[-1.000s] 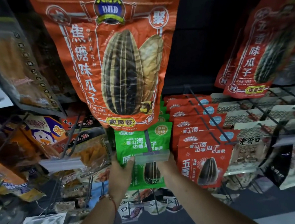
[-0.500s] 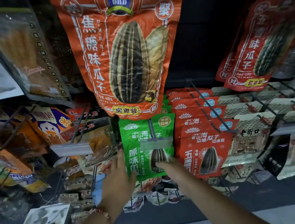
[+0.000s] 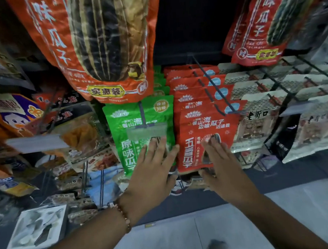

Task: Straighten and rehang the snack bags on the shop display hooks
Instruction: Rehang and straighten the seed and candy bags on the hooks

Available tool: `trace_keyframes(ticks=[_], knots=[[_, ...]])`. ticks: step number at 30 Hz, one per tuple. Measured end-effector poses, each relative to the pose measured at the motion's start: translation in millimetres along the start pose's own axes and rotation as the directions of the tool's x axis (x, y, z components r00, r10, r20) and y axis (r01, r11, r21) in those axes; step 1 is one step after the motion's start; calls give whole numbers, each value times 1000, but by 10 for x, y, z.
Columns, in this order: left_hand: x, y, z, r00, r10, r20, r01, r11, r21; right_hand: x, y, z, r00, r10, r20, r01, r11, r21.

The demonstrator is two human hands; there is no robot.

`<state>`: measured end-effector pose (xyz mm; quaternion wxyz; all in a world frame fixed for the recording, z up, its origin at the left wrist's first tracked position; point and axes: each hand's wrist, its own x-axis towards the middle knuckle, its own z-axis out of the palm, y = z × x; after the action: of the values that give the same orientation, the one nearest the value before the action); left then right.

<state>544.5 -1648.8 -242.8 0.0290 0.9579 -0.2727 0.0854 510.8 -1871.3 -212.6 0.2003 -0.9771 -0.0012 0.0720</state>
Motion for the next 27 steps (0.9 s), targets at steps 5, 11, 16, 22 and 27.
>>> trace_keyframes(ticks=[5, 11, 16, 22, 27], knots=[[352, 459, 136, 991, -128, 43, 127, 992, 29, 250, 560, -136, 999, -45, 11, 45, 999, -8], [830, 1087, 68, 956, -291, -40, 292, 956, 28, 427, 939, -297, 974, -219, -50, 223, 971, 85], [1045, 1105, 11, 920, -391, -21, 391, 920, 16, 543, 962, -423, 958, -271, -92, 279, 955, 100], [1267, 955, 45, 925, -379, 4, 379, 925, 7, 817, 789, -516, 978, -190, -88, 197, 978, 73], [1558, 776, 13, 909, -414, 51, 415, 910, -1, 1090, 615, -670, 994, -92, -58, 97, 992, 82]])
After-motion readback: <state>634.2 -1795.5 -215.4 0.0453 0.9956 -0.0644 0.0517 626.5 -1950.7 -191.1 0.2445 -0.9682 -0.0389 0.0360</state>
